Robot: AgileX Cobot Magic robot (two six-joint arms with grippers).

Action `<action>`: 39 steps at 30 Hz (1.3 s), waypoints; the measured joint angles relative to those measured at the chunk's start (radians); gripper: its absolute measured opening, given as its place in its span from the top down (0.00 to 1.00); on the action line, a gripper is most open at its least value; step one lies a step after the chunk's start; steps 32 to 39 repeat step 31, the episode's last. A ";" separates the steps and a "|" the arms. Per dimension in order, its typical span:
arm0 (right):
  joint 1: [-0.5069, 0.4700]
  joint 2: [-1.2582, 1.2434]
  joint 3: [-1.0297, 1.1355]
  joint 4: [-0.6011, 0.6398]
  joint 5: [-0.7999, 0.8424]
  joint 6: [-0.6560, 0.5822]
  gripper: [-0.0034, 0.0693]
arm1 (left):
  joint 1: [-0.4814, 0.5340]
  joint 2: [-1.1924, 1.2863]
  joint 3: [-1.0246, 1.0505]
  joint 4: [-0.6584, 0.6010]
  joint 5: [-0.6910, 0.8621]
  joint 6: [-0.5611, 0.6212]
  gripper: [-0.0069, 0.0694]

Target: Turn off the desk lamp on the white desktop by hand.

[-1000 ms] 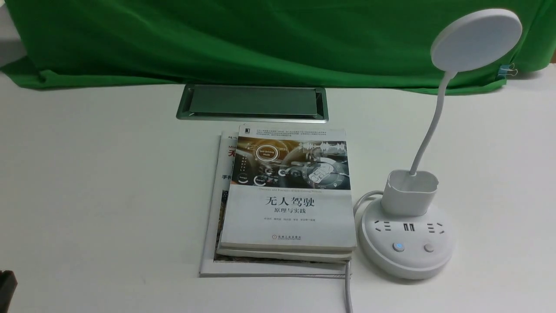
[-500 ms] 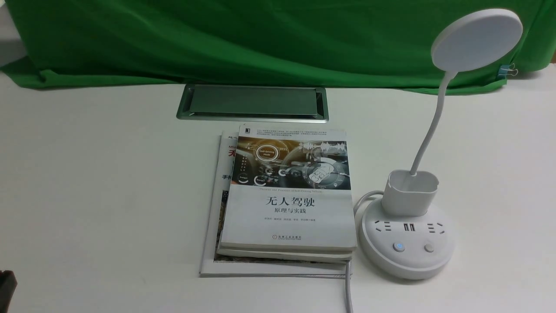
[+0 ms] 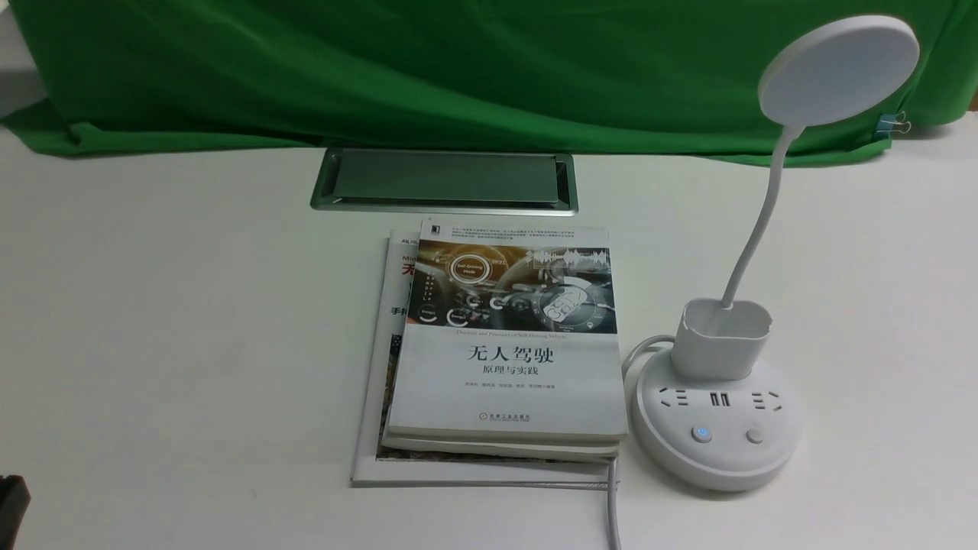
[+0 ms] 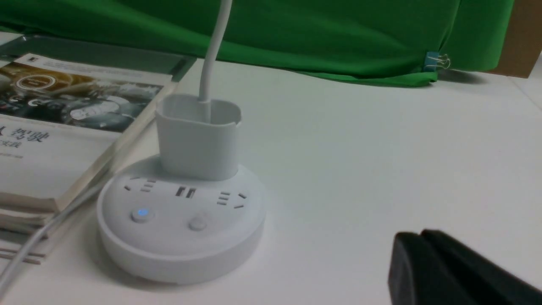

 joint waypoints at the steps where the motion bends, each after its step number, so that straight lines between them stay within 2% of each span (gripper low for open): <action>1: 0.000 0.000 0.000 0.000 0.000 0.000 0.89 | 0.000 0.000 0.000 0.000 0.000 0.000 0.88; 39: 0.000 0.000 0.000 0.000 0.000 0.001 0.87 | 0.000 0.000 0.000 0.000 0.000 0.001 0.88</action>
